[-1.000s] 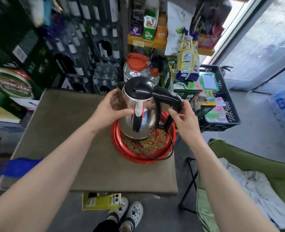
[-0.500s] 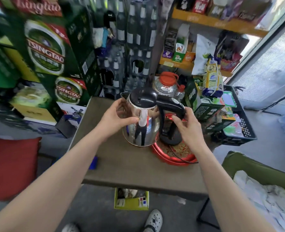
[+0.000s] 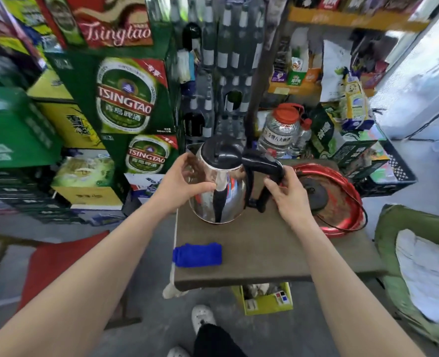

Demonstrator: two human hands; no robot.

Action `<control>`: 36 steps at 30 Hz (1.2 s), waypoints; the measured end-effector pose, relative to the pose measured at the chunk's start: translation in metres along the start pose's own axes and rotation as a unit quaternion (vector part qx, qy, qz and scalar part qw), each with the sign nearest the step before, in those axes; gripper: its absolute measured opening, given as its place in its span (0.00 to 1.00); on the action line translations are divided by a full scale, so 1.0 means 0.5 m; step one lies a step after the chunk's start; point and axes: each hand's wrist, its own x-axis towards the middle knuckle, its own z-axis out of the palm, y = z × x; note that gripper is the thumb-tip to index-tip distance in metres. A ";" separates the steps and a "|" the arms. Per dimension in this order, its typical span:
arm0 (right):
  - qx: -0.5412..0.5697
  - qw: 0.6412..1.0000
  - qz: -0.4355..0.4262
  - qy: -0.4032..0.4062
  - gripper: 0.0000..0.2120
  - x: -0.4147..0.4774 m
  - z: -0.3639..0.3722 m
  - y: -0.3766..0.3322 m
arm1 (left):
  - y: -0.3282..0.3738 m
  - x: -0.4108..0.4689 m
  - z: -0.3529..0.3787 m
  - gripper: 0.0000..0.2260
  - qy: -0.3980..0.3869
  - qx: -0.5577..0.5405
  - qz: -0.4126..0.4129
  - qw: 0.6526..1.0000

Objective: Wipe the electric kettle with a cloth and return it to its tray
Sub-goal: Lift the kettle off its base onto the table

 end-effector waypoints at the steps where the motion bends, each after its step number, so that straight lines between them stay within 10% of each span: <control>1: -0.004 1.000 0.002 0.004 0.12 0.008 0.009 -0.001 | -0.006 0.016 -0.006 0.51 -0.004 0.004 0.002 1.000; 17: 0.058 0.989 0.096 0.101 0.14 0.098 0.101 0.040 | -0.047 0.271 -0.021 0.52 -0.151 0.052 -0.008 0.987; 23: 0.037 0.964 0.184 0.187 0.16 0.052 0.135 0.083 | -0.107 0.357 0.038 0.38 -0.280 0.076 0.012 0.957; 36: 0.024 0.884 0.312 0.348 0.12 -0.020 0.293 0.155 | -0.202 0.471 0.116 0.43 -0.467 0.083 0.043 0.879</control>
